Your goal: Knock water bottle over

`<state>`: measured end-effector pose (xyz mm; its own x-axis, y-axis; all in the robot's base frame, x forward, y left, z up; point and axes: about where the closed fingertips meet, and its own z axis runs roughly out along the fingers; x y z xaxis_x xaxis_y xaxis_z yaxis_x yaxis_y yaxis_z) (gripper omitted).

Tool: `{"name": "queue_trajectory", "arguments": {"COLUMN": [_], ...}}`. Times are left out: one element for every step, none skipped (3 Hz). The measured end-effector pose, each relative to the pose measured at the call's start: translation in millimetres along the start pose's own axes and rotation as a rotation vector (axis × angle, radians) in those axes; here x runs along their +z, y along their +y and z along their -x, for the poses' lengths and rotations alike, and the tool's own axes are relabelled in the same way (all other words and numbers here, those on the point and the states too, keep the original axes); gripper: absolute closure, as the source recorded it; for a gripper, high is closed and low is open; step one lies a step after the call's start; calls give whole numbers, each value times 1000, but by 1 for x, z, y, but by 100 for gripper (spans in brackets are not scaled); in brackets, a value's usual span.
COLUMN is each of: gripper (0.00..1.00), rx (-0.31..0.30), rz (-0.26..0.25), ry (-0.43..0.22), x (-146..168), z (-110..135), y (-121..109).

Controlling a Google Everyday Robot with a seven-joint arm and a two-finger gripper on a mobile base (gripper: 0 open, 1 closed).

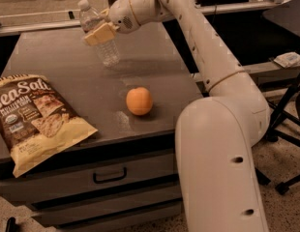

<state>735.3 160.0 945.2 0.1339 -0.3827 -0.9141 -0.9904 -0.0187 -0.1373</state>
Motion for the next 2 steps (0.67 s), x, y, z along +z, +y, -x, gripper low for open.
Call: {"name": "queue_trajectory", "arguments": {"gripper": [97, 100], "rx": [-56, -91], "rz": [37, 117], "ry": [230, 430], "x": [-10, -15], "z": [-5, -19], "y": [11, 28]}}
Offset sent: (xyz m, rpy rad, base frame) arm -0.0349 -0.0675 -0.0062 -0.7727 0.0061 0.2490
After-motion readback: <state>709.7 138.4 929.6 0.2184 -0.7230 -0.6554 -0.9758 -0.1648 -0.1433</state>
